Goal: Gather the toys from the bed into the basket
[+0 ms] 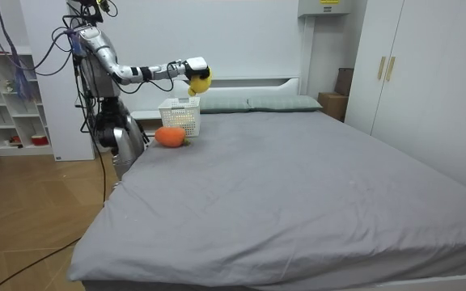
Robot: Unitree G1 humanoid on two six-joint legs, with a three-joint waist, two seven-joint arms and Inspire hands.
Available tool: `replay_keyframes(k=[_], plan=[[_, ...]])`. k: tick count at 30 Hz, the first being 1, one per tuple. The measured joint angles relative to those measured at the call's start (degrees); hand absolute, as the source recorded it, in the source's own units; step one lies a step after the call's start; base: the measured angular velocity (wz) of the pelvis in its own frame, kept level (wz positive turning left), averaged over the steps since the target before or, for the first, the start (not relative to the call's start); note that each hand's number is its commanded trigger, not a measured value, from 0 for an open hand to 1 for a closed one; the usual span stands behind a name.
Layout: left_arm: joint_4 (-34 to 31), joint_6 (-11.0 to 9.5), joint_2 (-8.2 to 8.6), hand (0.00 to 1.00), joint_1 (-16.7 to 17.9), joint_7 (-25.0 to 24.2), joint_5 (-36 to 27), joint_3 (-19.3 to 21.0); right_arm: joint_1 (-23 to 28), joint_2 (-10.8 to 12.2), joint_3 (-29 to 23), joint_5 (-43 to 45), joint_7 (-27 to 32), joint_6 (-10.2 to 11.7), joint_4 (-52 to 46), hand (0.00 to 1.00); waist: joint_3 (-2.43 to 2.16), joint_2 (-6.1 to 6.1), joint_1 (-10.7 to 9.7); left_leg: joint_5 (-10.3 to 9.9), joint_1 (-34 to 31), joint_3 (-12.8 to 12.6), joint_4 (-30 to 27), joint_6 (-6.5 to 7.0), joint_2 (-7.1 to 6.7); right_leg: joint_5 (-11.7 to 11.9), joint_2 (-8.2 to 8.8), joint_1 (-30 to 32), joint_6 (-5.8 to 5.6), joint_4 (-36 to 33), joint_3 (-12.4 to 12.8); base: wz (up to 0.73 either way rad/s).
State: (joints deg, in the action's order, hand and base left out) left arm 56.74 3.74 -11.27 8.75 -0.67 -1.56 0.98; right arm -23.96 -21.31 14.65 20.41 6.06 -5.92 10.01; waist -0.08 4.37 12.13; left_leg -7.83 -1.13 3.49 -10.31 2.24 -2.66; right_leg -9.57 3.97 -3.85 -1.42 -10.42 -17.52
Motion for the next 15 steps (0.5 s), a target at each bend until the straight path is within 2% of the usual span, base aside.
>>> replay_keyframes(k=[1,5,8,12,13,15], plan=[[-0.6,0.0,0.20,0.00,0.1,0.0,0.0,0.0,0.0,1.0,0.0,0.0,-0.3,0.0,0.0,1.00,0.02,-0.03,0.6,0.0,0.6,0.0,0.2,0.01,0.02,0.0,0.01,-0.5,-0.04,0.0,0.1,0.00],[-2.9,-0.1,0.53,0.00,1.2,0.0,0.5,0.2,0.0,2.2,0.4,0.8,-2.5,-0.2,-0.2,1.00,0.06,0.00,2.4,0.0,1.0,0.6,0.2,0.03,-0.09,-0.1,0.03,-1.1,-0.11,0.2,-0.2,0.06],[-2.9,0.1,0.37,0.00,2.1,0.1,2.5,1.1,-0.1,3.4,1.5,2.3,-3.2,-1.5,-1.4,1.00,0.17,0.20,3.1,0.0,0.9,1.6,0.1,0.01,-0.32,-0.1,0.03,-1.8,-0.16,0.8,-1.4,0.16],[-2.5,1.3,0.38,0.00,2.4,0.2,3.1,1.1,-0.3,5.1,4.2,4.4,-3.8,-3.1,-2.5,1.00,0.90,1.16,5.5,0.1,0.4,3.6,-0.1,-0.14,-0.94,-0.2,0.05,-1.9,-0.23,1.2,-3.1,0.22],[-2.4,1.5,0.42,0.00,2.6,0.2,3.6,1.2,-0.5,6.3,4.9,6.0,-4.5,-3.5,-2.5,1.00,0.93,1.37,6.2,0.1,0.0,4.4,-0.3,-0.14,-1.05,-0.2,0.02,-2.4,-0.23,1.8,-3.6,0.32],[-2.4,2.5,0.75,0.00,2.5,-0.1,4.9,1.2,-0.8,7.2,5.6,6.9,-5.4,-4.2,-2.5,1.00,0.96,1.38,7.2,0.1,-0.5,5.5,-0.7,-0.13,-1.20,-0.2,0.15,-2.6,-0.23,1.9,-4.6,0.34]])
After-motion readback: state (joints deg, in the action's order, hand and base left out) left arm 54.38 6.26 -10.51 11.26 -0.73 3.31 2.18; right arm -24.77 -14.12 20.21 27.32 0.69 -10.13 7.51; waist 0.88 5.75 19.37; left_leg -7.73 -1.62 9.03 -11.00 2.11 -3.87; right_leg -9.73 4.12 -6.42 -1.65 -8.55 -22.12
